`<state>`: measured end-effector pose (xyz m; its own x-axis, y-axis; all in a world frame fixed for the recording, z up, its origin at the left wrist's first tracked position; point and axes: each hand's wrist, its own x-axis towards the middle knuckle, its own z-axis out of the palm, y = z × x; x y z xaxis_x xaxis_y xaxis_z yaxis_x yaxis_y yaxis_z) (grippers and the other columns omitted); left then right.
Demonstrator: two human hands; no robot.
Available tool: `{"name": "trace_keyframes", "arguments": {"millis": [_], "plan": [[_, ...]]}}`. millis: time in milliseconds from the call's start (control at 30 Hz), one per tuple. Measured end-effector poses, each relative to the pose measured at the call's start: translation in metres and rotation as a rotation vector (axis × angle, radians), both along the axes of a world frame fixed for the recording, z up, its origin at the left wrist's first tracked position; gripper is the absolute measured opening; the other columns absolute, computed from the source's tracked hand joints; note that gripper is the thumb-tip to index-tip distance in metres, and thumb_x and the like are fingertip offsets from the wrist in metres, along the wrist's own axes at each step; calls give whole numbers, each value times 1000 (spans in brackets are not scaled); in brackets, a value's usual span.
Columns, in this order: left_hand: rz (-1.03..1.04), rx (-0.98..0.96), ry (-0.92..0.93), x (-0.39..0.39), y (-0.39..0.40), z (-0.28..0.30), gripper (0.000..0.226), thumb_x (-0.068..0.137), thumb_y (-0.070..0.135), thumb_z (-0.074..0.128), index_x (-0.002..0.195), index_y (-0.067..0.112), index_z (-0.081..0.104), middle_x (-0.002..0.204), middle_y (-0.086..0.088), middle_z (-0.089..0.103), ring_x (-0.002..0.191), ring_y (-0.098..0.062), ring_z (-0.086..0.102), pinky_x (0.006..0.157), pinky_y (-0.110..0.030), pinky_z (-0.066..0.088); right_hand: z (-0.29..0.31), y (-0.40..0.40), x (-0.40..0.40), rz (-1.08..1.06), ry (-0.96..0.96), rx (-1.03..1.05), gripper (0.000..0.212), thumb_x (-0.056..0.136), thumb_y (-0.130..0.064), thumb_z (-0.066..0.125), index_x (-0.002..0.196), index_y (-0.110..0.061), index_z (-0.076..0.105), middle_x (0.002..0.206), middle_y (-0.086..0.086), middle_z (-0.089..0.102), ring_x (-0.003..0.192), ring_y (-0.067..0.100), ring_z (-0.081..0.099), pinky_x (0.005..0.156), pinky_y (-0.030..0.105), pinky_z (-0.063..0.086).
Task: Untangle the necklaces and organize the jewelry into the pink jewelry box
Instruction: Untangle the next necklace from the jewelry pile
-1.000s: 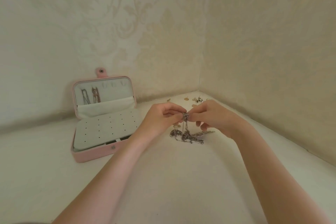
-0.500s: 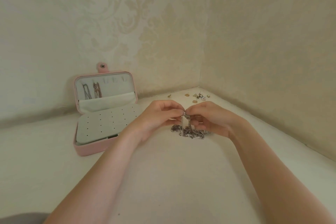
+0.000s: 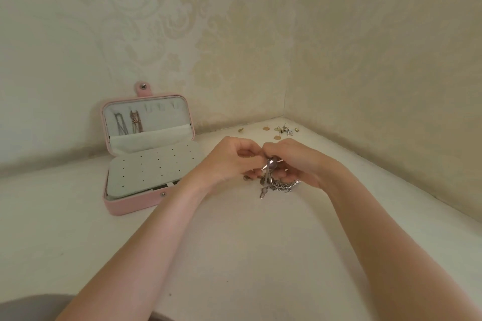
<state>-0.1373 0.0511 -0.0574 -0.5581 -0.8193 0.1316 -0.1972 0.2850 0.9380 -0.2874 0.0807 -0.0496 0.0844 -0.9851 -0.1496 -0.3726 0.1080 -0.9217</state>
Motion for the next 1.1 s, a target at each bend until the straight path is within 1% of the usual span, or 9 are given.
{"name": "trace_keyframes", "arguments": {"millis": [67, 167, 333, 467, 567, 700, 833, 1000, 1100], "plan": [[1, 84, 132, 1, 1, 3, 17, 85, 0, 59, 73, 11, 64, 61, 3, 61, 55, -6, 52, 59, -18, 50, 3, 1, 0, 8, -110, -1, 20, 88, -10, 41, 68, -8, 46, 56, -2, 41, 45, 11, 29, 44, 21, 19], [-11, 308, 333, 1, 2, 5, 19, 88, 3, 55, 72, 13, 61, 57, 6, 57, 52, -4, 47, 54, -16, 49, 3, 0, 0, 57, -219, -6, 11, 91, -10, 38, 86, -7, 48, 60, 0, 37, 45, 10, 28, 44, 21, 20], [79, 401, 530, -2, 0, 12, 24, 90, 4, 53, 66, 6, 57, 50, 1, 53, 40, -4, 46, 45, -16, 47, -4, -2, -3, 41, 32, -18, 27, 91, -12, 48, 65, -9, 55, 59, -2, 46, 45, 9, 36, 45, 20, 26], [115, 324, 474, 0, -3, 10, 25, 89, 6, 55, 64, 7, 59, 53, 2, 55, 44, -4, 48, 47, -16, 48, -1, -3, -6, -10, -169, -193, 19, 93, -14, 54, 85, -4, 68, 78, 1, 60, 55, 10, 49, 46, 19, 36], [129, 220, 375, 2, -5, 6, 24, 89, 8, 56, 66, 8, 64, 60, 0, 55, 48, -4, 51, 58, -23, 51, 2, -1, -8, 22, -306, -252, 15, 91, -12, 59, 92, -2, 70, 86, 2, 67, 61, 9, 53, 50, 19, 40], [206, -2, 208, 1, -4, 3, 20, 89, 5, 55, 70, 12, 62, 56, 6, 60, 50, -4, 58, 74, -39, 48, 2, 0, -3, 12, -142, -293, 2, 82, -5, 67, 80, -3, 67, 63, -2, 62, 52, 5, 50, 52, 17, 39], [241, -90, 195, -1, -3, 3, 19, 87, 0, 56, 72, 13, 57, 55, 8, 62, 49, -3, 59, 61, -24, 48, 3, -2, -2, -29, -258, -238, 16, 84, -1, 62, 71, -8, 56, 60, 0, 57, 54, 12, 50, 50, 19, 38], [57, 260, 508, -2, 0, 6, 20, 86, -5, 55, 78, 13, 54, 64, 3, 58, 55, -4, 53, 56, -15, 48, 1, -6, -1, -39, -521, -159, 21, 88, 4, 51, 72, -10, 52, 55, -2, 52, 48, 9, 49, 54, 18, 41], [10, 455, 550, -1, -1, 7, 19, 88, -3, 50, 81, 15, 53, 64, 1, 48, 45, -4, 44, 44, -15, 39, 0, -6, 1, -37, -557, -169, 19, 86, 9, 52, 82, -8, 58, 63, 4, 54, 53, 11, 51, 57, 18, 44]]}}
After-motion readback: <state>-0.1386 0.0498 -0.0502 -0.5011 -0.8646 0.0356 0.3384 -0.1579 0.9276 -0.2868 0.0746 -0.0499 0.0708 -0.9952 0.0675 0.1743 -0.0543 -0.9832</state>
